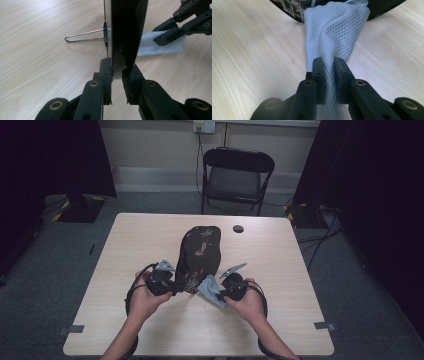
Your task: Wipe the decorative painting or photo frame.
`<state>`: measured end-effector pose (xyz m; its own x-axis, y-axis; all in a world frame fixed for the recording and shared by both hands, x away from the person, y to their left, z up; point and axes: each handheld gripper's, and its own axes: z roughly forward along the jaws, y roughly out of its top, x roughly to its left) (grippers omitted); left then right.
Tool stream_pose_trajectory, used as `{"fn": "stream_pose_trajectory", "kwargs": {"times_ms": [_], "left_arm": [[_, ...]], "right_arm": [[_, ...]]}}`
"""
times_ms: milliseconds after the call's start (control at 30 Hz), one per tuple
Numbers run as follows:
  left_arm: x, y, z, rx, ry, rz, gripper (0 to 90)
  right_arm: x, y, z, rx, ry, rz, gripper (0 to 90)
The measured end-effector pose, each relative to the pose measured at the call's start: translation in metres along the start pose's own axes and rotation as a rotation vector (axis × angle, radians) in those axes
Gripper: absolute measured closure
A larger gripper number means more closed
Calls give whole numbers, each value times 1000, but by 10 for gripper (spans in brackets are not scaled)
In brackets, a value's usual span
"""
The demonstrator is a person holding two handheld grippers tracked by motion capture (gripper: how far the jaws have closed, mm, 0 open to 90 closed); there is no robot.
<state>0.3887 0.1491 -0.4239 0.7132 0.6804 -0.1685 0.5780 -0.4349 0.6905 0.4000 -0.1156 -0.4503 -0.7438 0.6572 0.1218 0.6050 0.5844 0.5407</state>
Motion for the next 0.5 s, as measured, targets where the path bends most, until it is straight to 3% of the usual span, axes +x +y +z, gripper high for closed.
{"fn": "stream_pose_trajectory", "kwargs": {"times_ms": [300, 400, 467, 500], "left_arm": [[0, 0, 0, 1, 2, 0, 785], [0, 0, 0, -1, 2, 0, 786], [0, 0, 0, -2, 3, -1, 786], [0, 0, 0, 0, 3, -4, 786]], "right_arm": [[-4, -6, -9, -30, -2, 16, 809], [-6, 4, -29, -67, -27, 6, 810], [-6, 6, -34, -76, -30, 6, 810], [-7, 12, -45, -100, -33, -2, 810]]}}
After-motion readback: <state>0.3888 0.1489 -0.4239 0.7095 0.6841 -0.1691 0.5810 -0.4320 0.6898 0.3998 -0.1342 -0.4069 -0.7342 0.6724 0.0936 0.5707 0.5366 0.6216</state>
